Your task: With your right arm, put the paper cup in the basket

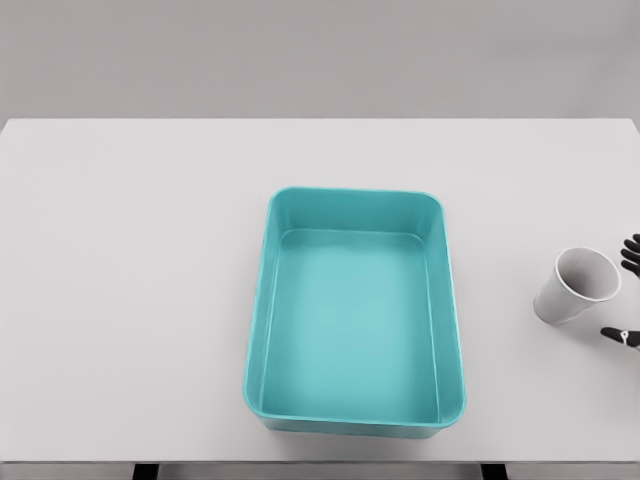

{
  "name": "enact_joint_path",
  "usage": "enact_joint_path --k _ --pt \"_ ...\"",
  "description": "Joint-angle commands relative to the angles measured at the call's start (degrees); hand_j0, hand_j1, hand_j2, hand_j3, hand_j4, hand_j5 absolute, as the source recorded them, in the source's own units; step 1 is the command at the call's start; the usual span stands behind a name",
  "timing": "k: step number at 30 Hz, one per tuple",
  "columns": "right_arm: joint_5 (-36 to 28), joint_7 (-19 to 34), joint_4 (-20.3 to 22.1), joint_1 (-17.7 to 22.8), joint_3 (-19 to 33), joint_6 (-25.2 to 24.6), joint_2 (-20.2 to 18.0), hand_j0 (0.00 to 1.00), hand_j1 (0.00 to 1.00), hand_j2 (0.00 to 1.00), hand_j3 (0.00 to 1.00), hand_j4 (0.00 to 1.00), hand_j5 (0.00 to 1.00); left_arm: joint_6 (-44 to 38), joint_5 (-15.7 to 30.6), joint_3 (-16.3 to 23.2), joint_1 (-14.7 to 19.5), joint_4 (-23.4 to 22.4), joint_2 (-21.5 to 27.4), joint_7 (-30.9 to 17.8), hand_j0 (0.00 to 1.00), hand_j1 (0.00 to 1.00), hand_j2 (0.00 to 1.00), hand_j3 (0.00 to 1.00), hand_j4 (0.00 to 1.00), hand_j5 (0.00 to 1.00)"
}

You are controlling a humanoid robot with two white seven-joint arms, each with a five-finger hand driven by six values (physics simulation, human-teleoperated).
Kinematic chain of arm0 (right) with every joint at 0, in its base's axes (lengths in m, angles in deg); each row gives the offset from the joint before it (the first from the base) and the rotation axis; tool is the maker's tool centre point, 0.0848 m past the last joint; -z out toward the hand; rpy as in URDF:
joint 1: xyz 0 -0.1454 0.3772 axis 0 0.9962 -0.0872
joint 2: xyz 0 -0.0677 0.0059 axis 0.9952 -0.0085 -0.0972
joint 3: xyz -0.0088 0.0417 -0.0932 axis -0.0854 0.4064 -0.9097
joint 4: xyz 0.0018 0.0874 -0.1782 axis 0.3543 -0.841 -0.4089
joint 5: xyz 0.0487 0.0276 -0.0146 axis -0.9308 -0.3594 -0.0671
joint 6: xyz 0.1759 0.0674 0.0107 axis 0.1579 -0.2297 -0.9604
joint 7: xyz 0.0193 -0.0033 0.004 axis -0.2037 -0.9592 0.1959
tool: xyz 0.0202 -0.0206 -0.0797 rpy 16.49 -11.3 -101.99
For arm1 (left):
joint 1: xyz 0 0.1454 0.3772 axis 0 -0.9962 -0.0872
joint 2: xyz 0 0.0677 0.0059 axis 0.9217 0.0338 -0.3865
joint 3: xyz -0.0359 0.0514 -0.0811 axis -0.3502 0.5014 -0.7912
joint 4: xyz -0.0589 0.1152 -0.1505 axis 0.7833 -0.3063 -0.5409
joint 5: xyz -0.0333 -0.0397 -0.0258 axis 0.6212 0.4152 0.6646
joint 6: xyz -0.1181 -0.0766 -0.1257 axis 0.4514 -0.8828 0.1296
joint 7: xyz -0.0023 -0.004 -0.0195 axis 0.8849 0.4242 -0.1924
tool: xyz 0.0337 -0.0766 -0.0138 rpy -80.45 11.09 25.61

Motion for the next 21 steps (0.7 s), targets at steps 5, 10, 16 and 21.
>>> enact_joint_path --k 5,10,16,21 --pt "-0.3 0.0 -0.69 -1.67 -0.02 -0.03 3.39 1.0 1.0 1.0 1.0 1.0 1.0 0.0 0.01 -0.01 0.0 0.01 0.0 -0.01 1.0 1.0 1.0 1.0 1.0 1.0" --pt "0.58 1.58 -2.09 -2.02 -0.11 -0.03 4.27 1.0 1.0 1.0 1.0 1.0 1.0 0.0 0.01 -0.01 0.0 0.01 0.0 -0.01 1.0 1.0 1.0 1.0 1.0 1.0" --pt "0.67 4.21 -4.03 -5.36 -0.81 -0.03 6.21 1.0 1.0 1.0 1.0 1.0 1.0 0.0 0.01 -0.01 0.0 0.01 0.0 -0.01 1.0 1.0 1.0 1.0 1.0 1.0" --pt "1.11 8.17 -5.43 -7.56 -0.72 -0.03 8.93 1.0 1.0 1.0 1.0 1.0 1.0 0.0 0.01 -0.01 0.0 0.01 0.0 -0.01 1.0 1.0 1.0 1.0 1.0 1.0"
